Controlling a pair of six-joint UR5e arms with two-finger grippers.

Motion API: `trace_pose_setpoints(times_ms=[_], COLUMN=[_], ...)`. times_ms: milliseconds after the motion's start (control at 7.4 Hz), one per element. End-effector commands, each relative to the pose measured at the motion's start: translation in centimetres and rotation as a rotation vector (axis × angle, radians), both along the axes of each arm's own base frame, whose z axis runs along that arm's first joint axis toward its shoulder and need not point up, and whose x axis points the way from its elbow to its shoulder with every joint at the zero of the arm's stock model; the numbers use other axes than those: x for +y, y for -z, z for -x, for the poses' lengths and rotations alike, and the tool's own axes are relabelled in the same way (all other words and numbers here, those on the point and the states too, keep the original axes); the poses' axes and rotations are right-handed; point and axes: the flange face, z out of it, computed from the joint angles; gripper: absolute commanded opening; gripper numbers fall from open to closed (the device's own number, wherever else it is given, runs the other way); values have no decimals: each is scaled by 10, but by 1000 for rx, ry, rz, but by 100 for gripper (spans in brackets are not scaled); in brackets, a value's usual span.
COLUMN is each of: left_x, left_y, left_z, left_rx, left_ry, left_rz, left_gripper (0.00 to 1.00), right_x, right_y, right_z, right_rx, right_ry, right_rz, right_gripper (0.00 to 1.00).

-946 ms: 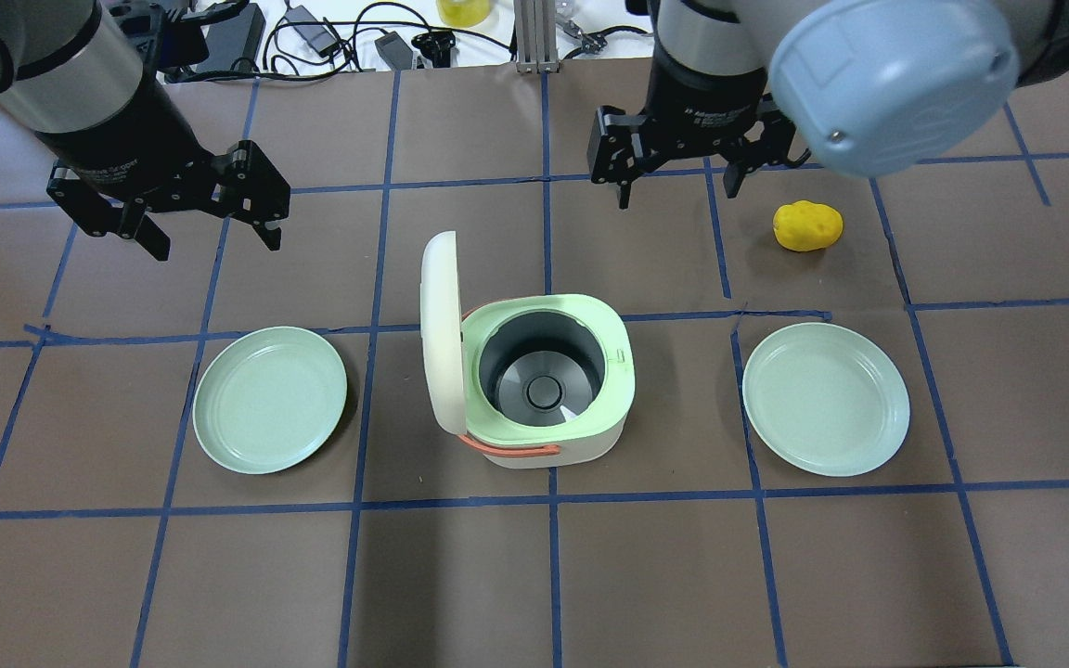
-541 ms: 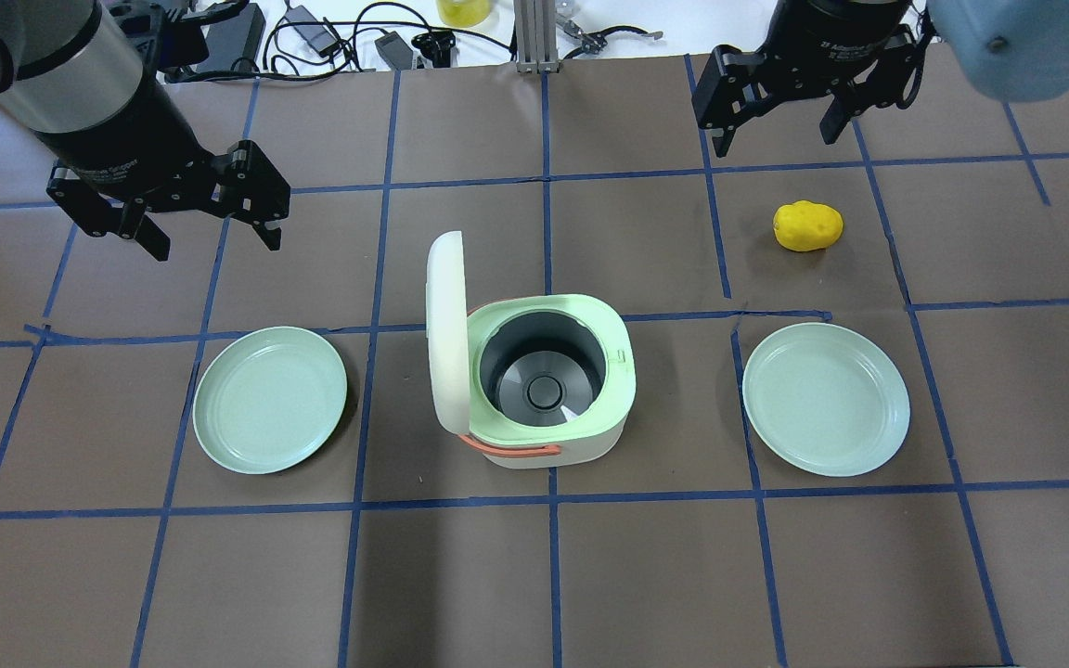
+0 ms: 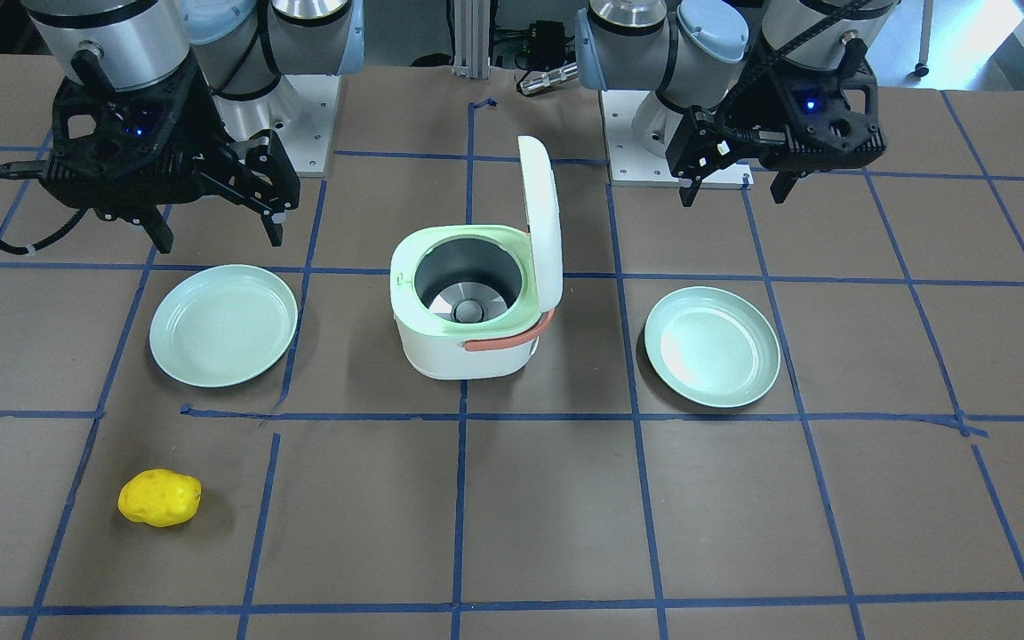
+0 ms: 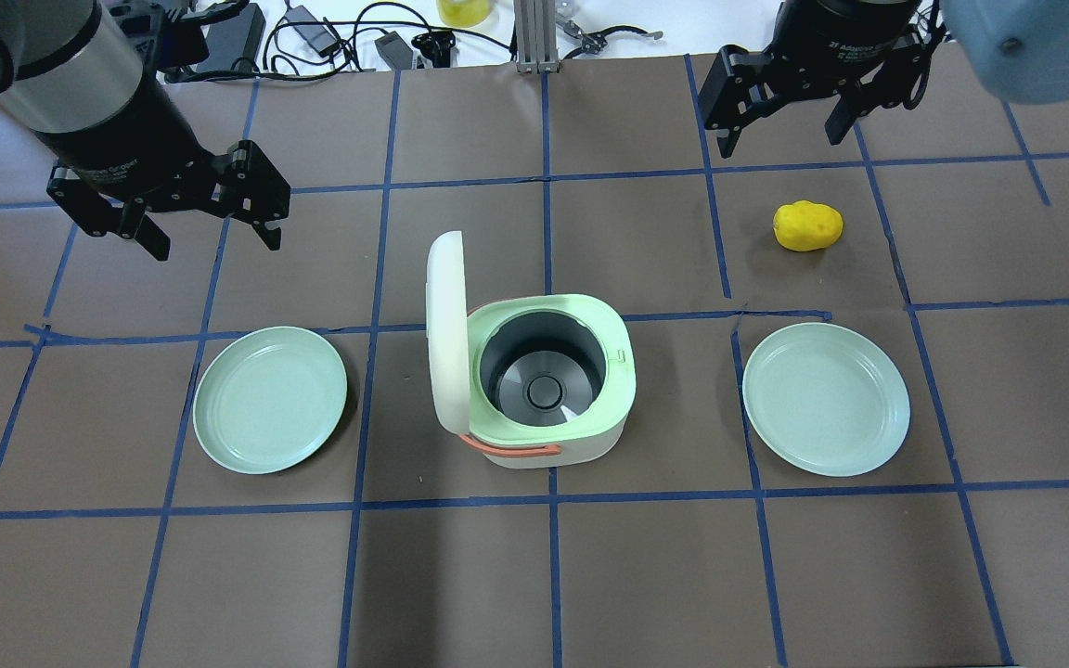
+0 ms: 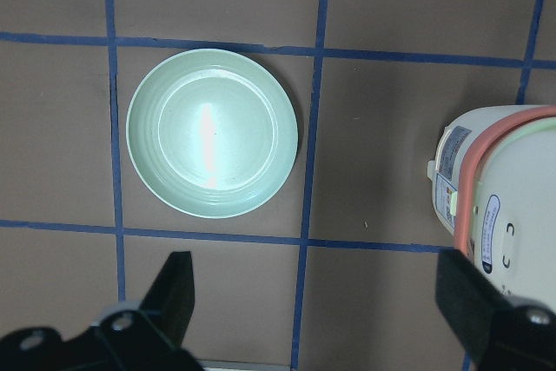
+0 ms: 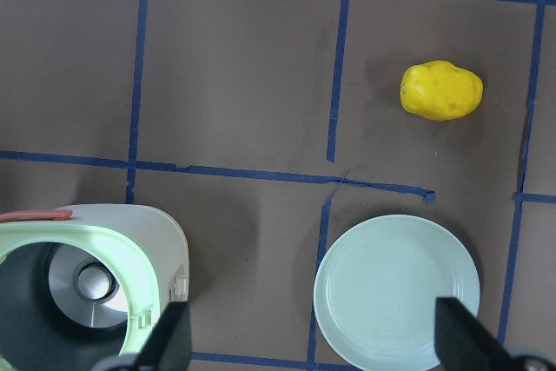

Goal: Press rice cooker button

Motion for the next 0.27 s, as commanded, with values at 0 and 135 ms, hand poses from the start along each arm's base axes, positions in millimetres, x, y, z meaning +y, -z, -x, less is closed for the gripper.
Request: trace_pose_setpoints(times_ms=[0,135], left_x=[0,0], left_y=[0,0], left_z=[0,0], left_rx=[0,0], left_ry=[-2,-2], left_rz=[0,0], left_gripper=[100,100], right_x=[1,1], right_y=[-1,-2], right_z=[0,0], right_rx=[1,0], right_ry=[5,6], right_rz=[5,8], right_gripper=[100,100])
